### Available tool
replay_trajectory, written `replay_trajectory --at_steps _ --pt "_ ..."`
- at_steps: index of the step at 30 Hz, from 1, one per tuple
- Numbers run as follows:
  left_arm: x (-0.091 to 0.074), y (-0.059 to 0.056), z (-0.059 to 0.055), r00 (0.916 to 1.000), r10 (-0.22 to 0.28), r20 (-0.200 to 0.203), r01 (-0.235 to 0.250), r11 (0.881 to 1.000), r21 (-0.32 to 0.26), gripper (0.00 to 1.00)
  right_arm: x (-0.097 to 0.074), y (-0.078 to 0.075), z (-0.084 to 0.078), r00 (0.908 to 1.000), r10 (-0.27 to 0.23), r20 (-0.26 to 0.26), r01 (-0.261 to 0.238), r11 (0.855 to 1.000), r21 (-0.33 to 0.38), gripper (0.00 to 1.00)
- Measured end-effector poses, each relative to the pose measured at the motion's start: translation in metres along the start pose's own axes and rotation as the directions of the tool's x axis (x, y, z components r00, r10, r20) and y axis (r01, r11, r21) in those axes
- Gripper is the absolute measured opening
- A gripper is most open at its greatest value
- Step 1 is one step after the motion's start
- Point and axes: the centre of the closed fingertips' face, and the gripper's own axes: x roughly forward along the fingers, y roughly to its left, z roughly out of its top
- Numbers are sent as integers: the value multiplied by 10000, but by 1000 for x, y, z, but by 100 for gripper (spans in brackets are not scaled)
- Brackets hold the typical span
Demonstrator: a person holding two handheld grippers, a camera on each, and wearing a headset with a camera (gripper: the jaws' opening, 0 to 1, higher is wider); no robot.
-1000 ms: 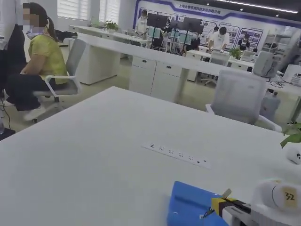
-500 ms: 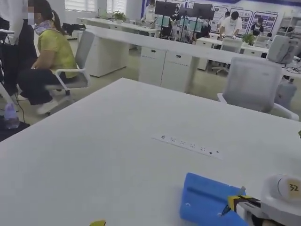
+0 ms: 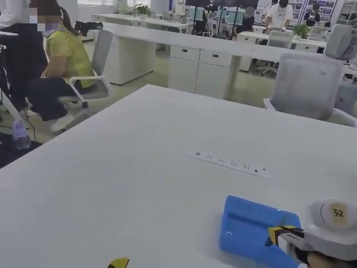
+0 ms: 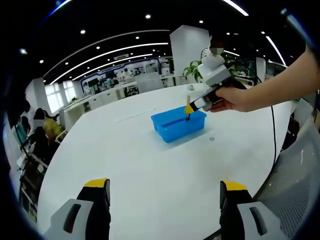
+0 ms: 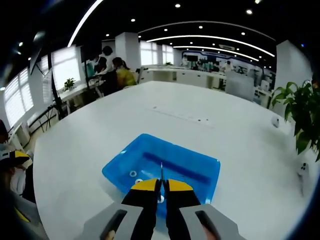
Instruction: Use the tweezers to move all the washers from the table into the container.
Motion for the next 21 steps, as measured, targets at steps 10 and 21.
replay_trajectory --at_steps 10,21 --pt "0 -2 -2 9999 -43 -110 44 9999 122 92 -1 0 -1 10000 93 -32 -93 9999 -127 2" --pt "-2 0 2 10000 31 90 -32 10000 82 92 -48 1 39 9893 102 1459 -139 9996 242 2"
